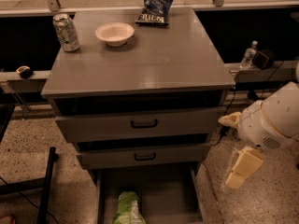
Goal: Pick green rice chip bag from bottom drawer and place on counter
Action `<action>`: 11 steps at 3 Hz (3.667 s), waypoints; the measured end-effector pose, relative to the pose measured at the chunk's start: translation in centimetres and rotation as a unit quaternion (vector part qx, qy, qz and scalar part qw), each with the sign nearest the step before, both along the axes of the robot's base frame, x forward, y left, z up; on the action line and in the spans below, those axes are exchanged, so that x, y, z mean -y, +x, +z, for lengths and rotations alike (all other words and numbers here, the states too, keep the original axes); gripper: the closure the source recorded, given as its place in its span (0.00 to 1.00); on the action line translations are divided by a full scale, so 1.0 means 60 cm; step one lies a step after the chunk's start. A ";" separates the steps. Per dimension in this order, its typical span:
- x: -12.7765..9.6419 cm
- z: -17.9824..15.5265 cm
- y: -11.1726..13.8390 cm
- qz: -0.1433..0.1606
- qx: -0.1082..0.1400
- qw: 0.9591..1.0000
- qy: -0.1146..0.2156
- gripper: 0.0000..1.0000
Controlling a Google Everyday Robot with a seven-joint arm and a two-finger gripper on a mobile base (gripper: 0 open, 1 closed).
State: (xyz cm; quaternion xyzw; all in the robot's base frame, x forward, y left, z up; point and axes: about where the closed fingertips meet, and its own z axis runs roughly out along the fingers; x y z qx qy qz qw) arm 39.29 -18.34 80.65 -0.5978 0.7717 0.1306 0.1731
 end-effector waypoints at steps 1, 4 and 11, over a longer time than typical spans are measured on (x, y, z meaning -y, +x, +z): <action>-0.003 -0.060 0.005 -0.009 -0.043 0.998 0.039 0.00; -0.007 -0.291 -0.032 -0.016 -0.080 0.986 0.144 0.00; -0.023 -0.764 0.116 -0.172 -0.120 0.950 0.229 0.00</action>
Offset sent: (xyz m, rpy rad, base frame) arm -0.0142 0.0116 -0.2914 0.5714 0.2495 -0.1950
